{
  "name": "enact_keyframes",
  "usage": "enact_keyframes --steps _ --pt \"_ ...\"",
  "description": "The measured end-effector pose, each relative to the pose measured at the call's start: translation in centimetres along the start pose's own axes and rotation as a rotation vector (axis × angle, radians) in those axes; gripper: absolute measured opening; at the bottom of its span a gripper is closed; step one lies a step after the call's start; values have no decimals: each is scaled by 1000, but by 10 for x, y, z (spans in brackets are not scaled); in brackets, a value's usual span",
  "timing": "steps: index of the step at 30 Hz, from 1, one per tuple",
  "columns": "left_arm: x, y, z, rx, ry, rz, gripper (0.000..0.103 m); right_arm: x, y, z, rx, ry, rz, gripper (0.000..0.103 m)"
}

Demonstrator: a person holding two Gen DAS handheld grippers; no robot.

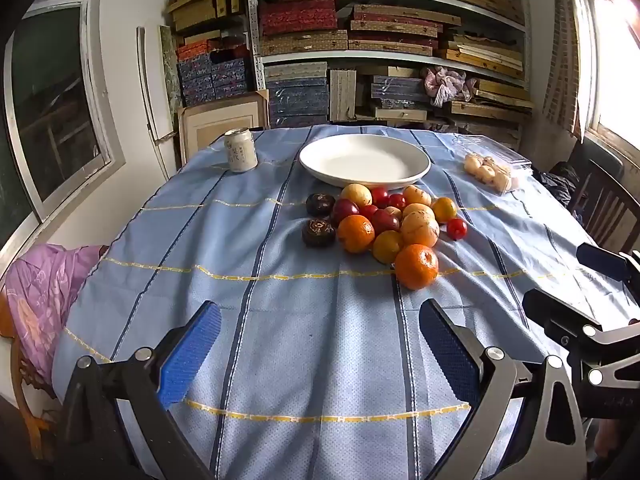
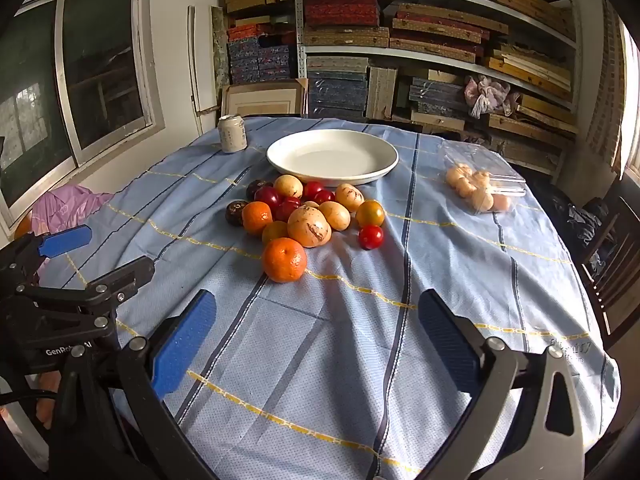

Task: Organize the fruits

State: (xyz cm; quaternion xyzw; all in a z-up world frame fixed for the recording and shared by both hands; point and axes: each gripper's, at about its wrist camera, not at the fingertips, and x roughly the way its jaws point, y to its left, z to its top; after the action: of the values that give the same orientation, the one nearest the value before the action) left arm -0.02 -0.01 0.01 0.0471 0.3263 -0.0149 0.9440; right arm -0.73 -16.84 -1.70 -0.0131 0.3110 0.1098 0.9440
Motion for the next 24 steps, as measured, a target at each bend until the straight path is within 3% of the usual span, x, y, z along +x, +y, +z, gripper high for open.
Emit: enact_keyframes --steps 24 --pt "9 -1 -5 -3 19 -15 100 2 -5 2 16 10 9 99"
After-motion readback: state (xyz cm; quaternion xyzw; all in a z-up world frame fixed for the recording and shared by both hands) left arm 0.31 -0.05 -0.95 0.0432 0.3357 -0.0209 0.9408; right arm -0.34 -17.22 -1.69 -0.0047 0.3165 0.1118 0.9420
